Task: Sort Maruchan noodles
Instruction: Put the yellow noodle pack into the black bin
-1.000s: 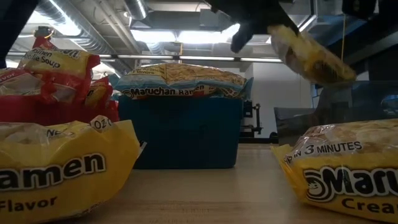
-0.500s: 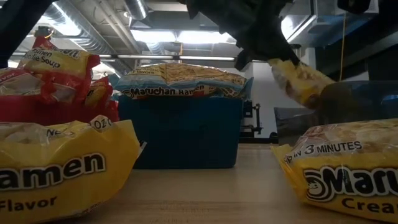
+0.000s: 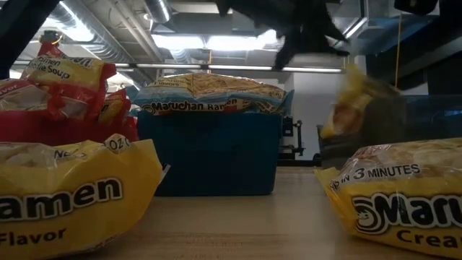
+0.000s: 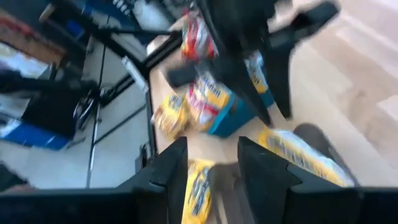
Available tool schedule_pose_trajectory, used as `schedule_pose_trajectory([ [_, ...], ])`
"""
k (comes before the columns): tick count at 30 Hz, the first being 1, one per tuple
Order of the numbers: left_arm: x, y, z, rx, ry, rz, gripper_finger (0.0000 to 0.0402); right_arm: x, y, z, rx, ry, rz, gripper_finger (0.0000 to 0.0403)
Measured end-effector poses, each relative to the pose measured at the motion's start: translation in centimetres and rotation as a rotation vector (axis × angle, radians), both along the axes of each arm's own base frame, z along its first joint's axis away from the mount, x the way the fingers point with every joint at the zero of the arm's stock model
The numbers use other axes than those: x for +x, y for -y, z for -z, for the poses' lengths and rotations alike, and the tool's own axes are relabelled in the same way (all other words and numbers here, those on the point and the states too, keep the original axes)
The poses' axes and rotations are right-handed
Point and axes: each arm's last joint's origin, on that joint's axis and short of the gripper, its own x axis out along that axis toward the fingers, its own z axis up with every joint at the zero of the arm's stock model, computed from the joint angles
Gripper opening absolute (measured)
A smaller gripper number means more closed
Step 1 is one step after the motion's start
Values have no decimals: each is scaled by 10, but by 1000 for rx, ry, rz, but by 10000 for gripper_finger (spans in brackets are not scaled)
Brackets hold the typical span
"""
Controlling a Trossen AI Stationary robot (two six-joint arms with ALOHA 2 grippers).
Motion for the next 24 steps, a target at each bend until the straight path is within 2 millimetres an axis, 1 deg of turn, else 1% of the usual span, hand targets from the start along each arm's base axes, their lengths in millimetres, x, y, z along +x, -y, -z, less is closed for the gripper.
schedule_pose_trajectory([
  [2, -7, 2, -15, -51, 18, 46, 86, -1, -1, 2, 5, -21, -29, 138],
  [6, -18, 8, -35, -180, 30, 133, 86, 0, -3, 3, -18, -41, -96, 138],
  [9, -28, 13, -53, -200, 54, 186, 84, 3, -5, 5, -11, -57, -140, 138],
  [12, -40, 13, -63, -209, 21, 193, 84, 7, -8, 7, -3, -77, -166, 138],
  [15, -53, 16, -65, -218, -76, 184, 83, 15, -13, 10, 23, -119, -226, 138],
  [17, -67, 21, -66, -227, -181, 180, 83, 22, -19, 14, 57, -167, -291, 138],
  [20, -84, 34, -59, -229, -366, 184, 83, 36, -28, 23, 103, -249, -377, 138],
  [22, -97, 47, -49, -201, -522, 164, 83, 46, -33, 29, 99, -288, -385, 138],
  [24, -107, 62, -45, -197, -634, 165, 83, 55, -37, 37, 91, -343, -385, 138],
])
